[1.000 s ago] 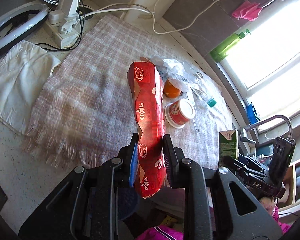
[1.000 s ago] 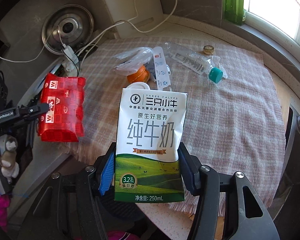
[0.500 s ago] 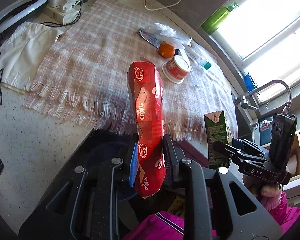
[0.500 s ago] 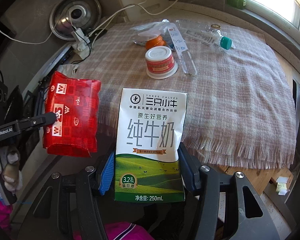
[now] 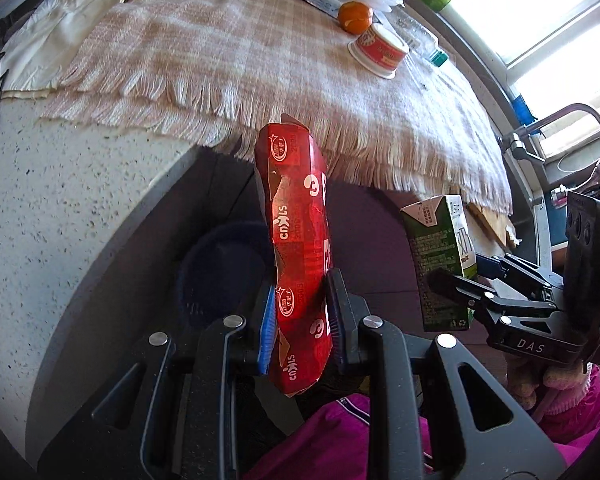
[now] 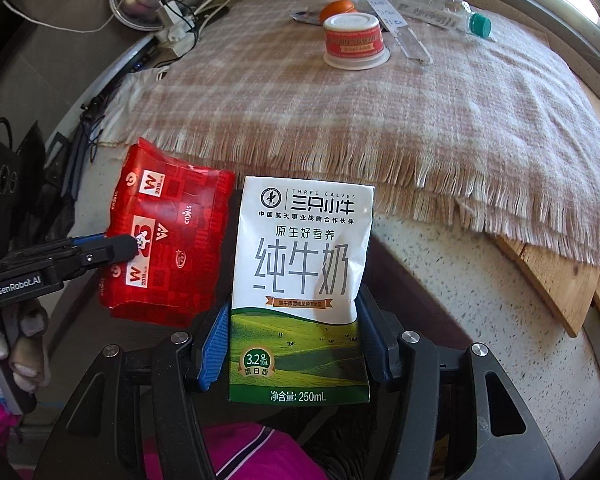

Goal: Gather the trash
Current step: 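Carry the red packet and milk carton down over the blue wastebasket with both grippers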

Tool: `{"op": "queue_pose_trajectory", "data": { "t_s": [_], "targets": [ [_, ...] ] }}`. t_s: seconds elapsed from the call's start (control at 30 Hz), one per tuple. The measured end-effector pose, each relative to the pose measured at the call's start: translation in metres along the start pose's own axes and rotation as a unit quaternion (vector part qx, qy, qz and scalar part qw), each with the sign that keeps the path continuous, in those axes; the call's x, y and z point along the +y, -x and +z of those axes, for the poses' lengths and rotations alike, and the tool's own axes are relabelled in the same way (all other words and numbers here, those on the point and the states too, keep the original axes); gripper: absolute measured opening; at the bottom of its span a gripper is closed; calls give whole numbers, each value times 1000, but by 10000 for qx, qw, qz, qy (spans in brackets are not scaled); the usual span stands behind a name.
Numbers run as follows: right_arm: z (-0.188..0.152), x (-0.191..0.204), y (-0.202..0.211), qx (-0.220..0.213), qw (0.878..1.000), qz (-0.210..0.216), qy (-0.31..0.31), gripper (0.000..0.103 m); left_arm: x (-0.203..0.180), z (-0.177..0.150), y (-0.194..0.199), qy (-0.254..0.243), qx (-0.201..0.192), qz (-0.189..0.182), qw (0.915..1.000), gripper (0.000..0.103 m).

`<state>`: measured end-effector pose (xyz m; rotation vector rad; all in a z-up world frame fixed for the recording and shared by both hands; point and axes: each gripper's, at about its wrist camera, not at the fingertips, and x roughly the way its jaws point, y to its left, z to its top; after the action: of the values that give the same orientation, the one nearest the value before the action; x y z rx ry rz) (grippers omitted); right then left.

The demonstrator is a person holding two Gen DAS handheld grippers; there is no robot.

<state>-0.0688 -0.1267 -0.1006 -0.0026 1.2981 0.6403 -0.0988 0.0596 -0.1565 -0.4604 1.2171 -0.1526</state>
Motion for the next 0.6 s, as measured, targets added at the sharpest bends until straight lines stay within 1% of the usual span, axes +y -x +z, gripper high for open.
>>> {"op": "queue_pose_trajectory", "data": {
  "t_s": [0.2,0.6],
  "targets": [
    [-14,-3,-21,228,9997,-35,-75,57,3,-13,-27,-84,269,233,9993,22],
    [-26,-9,-58,587,9982,-109,-102,57,17,-27,-75,-215,710,702,9948,22]
  ]
}}
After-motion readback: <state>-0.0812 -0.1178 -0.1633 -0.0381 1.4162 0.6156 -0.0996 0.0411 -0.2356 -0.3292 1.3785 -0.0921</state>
